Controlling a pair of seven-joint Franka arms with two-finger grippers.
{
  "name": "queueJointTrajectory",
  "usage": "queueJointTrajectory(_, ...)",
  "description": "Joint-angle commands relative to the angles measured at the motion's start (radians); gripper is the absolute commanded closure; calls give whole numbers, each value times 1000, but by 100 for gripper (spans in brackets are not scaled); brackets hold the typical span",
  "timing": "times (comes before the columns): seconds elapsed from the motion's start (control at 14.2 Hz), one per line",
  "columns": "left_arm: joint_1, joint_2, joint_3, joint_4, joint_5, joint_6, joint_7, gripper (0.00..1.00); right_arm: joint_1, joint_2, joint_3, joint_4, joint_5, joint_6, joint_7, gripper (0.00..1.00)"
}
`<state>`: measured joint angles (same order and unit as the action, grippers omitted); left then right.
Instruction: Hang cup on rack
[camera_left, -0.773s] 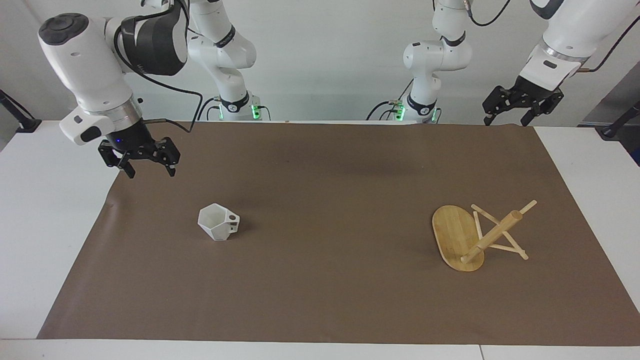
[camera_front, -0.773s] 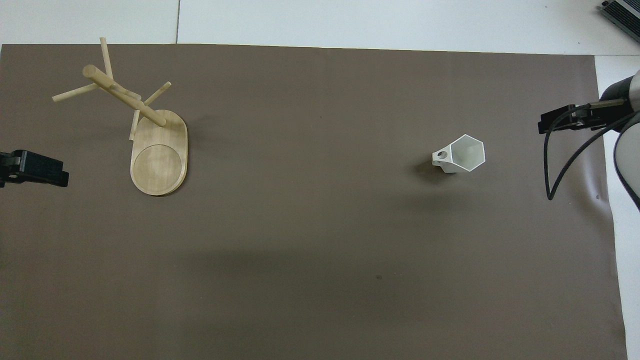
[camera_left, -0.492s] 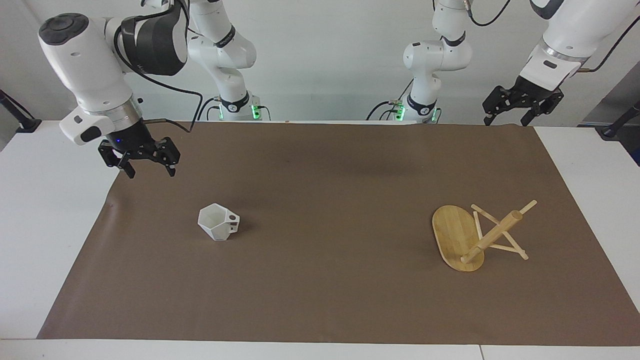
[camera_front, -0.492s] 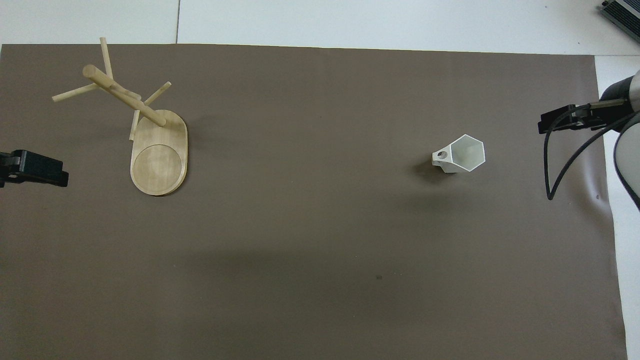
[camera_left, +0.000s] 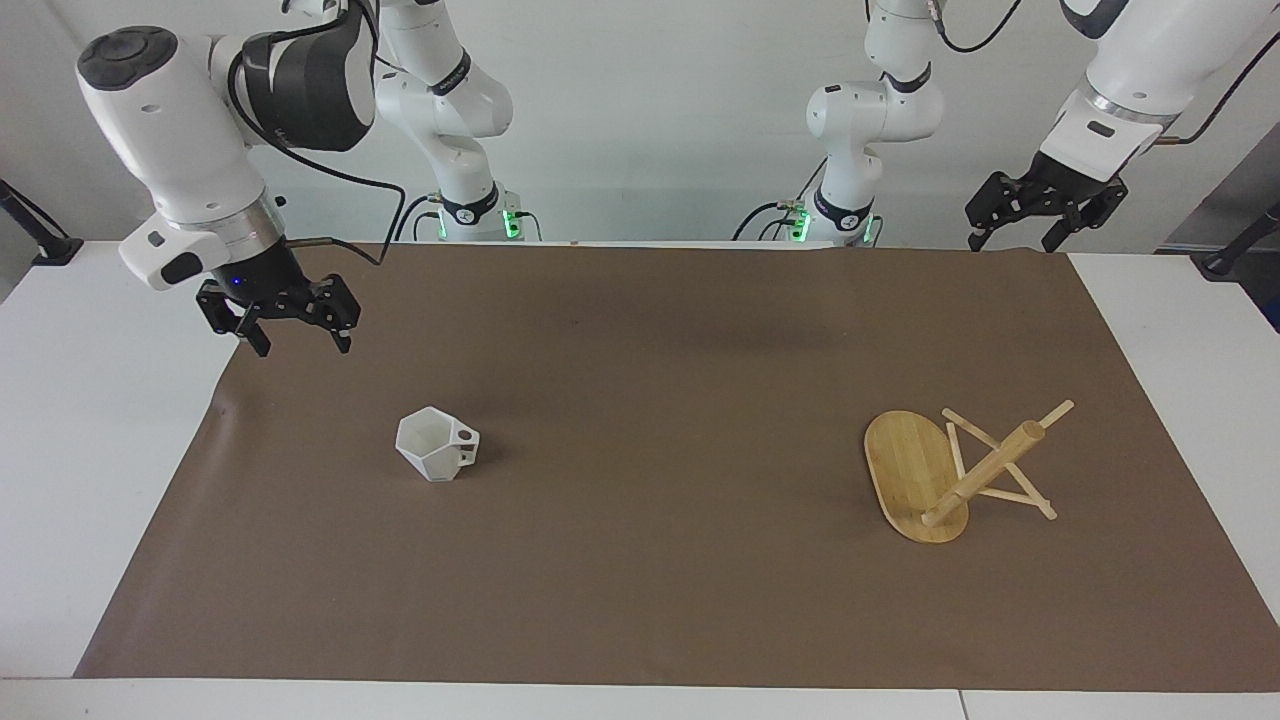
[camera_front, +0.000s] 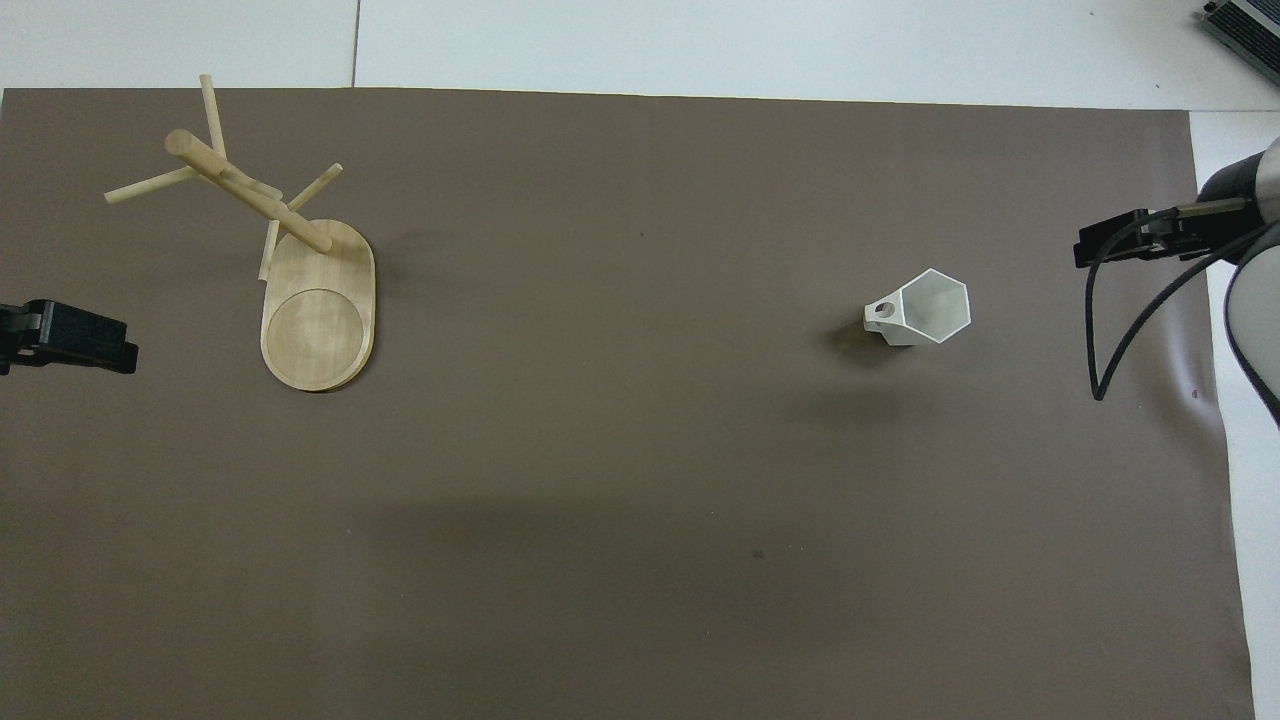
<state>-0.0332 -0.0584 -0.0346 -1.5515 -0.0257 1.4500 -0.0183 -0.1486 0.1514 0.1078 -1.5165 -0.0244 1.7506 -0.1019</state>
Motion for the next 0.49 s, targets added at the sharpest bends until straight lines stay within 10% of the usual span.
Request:
queueJointTrajectory(0.0, 1, -17, 1, -28, 15, 33, 7, 0, -11, -26, 1, -34, 14, 24, 7, 0)
queueJointTrajectory(0.42, -1, -12, -1, -65, 15, 108, 14, 0, 3, -26, 1, -36, 12, 27, 16, 0)
